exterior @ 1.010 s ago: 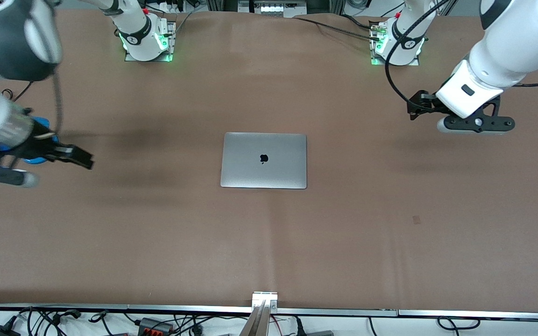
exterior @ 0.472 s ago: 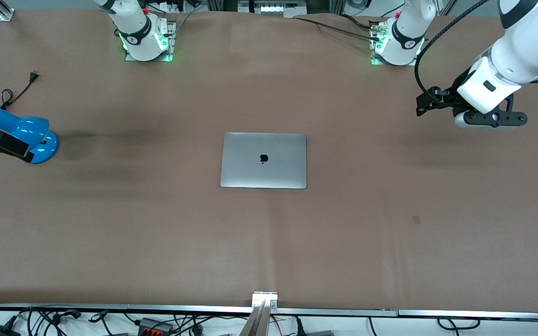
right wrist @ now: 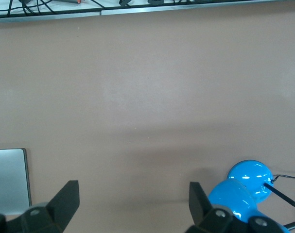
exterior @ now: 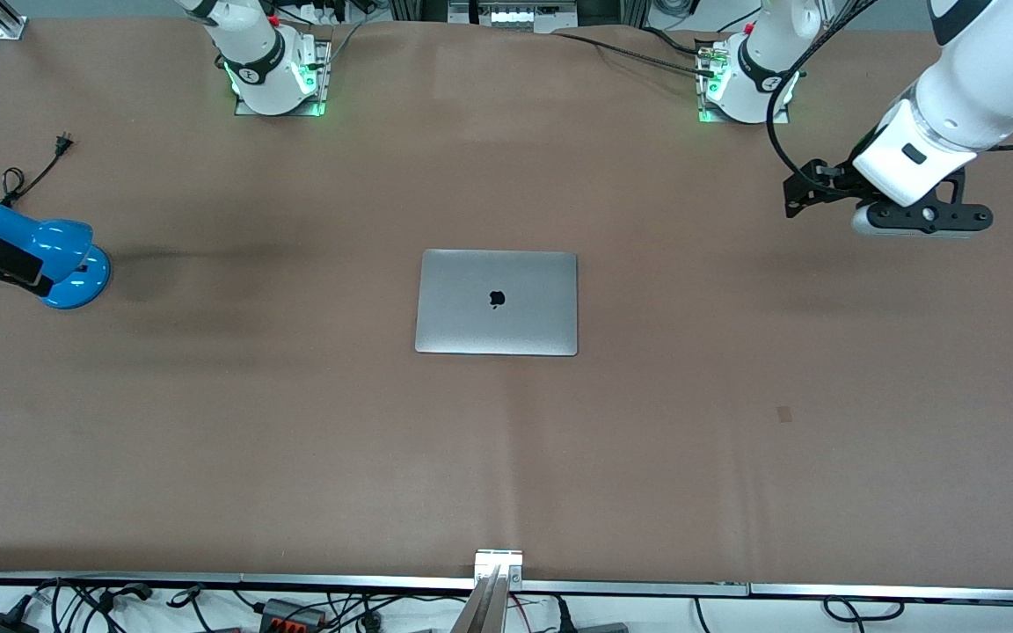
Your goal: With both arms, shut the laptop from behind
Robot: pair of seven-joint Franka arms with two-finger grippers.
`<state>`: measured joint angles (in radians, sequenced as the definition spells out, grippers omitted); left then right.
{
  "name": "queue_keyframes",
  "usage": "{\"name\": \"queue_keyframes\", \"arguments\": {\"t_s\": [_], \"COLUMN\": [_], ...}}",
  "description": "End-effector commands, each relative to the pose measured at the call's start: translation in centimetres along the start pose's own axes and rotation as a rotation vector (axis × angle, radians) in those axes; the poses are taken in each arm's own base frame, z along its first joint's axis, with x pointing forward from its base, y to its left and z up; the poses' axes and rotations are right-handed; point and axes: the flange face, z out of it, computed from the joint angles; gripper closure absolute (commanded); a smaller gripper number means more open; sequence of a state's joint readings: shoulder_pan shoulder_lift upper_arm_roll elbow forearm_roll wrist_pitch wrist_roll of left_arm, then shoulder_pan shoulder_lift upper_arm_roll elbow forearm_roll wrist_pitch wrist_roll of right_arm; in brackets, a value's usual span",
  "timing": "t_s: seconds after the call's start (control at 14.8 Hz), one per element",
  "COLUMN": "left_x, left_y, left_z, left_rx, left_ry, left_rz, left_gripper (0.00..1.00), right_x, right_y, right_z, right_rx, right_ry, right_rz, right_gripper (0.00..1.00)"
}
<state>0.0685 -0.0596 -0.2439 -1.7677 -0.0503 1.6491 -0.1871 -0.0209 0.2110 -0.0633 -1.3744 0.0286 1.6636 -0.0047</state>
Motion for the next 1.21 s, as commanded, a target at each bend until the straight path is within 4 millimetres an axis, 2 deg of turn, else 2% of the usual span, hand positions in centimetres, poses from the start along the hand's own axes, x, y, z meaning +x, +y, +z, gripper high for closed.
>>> {"name": "queue_keyframes", "arguments": {"t_s": [0.0,0.2,0.34,0.61,0.74,1.15], "left_x": [-0.6,-0.4,-0.4,-0.3,-0.3,-0.4], "left_y": [-0.2,-0.9,-0.8,-1.0,-1.0,-0.8], "left_z": [-0.6,-0.5,-0.6,-0.7,-0.9,-1.0], "left_rx": [0.027,0.026,0.025,0.023,0.023,0.024], "left_ry": [0.022,0.016,0.016,0.021,0.021,0.015], "left_rz": [0.014,-0.003,-0.005,0.000,0.000,0.003], "left_gripper": [0.00,0.00,0.00,0.00,0.00,0.00], "right_x": [-0.9,-1.4,-2.4,-6.6,-8.1,-8.4], "right_y": [0.1,-0.7,-0.7,-0.3,-0.2,-0.4], "right_z": [-0.5,-0.3,-0.2,0.7,0.9,0.3], "right_rx": [-0.006,-0.007,-0.011,-0.011,-0.019,-0.019], "right_ry": [-0.002,-0.008,-0.016,-0.043,-0.057,-0.047], "right_rz": [-0.016,-0.031,-0.030,-0.027,-0.031,-0.037], "right_gripper": [0.00,0.00,0.00,0.00,0.00,0.00]}}
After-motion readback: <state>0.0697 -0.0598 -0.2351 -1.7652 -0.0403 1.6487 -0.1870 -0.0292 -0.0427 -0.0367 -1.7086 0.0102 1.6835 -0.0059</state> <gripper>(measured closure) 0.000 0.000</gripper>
